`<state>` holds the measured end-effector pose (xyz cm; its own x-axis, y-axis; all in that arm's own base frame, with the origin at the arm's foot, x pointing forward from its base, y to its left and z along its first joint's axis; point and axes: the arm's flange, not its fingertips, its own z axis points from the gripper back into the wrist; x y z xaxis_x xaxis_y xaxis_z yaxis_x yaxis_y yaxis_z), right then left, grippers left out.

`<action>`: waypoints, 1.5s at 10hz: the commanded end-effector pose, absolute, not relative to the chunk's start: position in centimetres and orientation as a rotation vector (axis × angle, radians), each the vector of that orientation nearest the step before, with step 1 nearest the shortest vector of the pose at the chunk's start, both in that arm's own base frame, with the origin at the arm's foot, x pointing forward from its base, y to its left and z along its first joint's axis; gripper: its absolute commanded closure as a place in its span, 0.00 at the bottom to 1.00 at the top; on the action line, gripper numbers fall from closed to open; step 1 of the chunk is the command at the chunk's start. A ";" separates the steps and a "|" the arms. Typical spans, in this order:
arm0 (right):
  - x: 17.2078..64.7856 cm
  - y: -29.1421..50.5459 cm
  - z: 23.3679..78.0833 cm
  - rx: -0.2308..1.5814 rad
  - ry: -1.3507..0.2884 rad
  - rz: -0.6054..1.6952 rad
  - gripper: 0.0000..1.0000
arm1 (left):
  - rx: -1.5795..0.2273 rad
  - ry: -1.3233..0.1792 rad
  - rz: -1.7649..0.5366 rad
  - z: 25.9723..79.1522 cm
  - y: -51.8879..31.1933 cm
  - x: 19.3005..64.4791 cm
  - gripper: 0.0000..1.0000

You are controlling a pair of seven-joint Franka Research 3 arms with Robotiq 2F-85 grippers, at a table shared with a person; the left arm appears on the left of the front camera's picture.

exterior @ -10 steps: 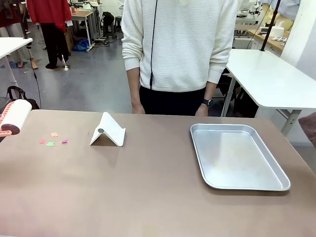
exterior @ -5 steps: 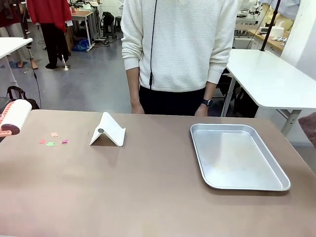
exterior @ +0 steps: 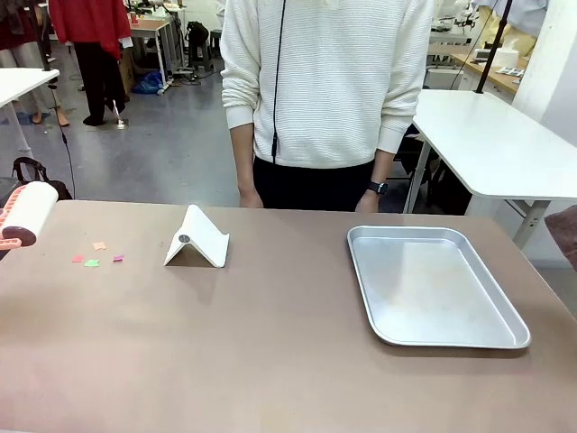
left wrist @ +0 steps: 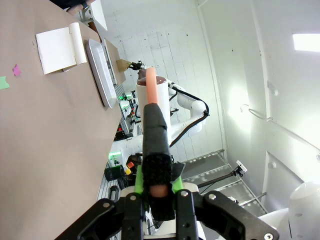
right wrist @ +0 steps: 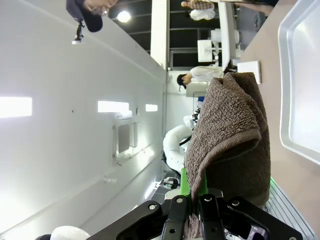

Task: Clean the surface of the table.
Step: Clean the area not pointed to by the person.

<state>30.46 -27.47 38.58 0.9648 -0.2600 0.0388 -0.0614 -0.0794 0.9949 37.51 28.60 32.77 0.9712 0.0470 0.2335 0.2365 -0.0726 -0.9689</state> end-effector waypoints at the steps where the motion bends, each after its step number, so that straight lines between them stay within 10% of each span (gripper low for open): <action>1: 30.2 -27.2 39.1 1.657 -0.243 -0.161 1.00 | -1.640 -0.219 -0.158 32.8 28.6 37.5 0.77; 13: 30.2 -27.2 39.1 1.657 -0.243 -0.161 1.00 | -1.065 -0.160 0.145 34.6 32.7 45.5 0.77; 15: 30.2 -27.2 39.1 1.657 -0.243 -0.161 1.00 | -1.021 -0.131 0.152 33.9 32.8 45.9 0.96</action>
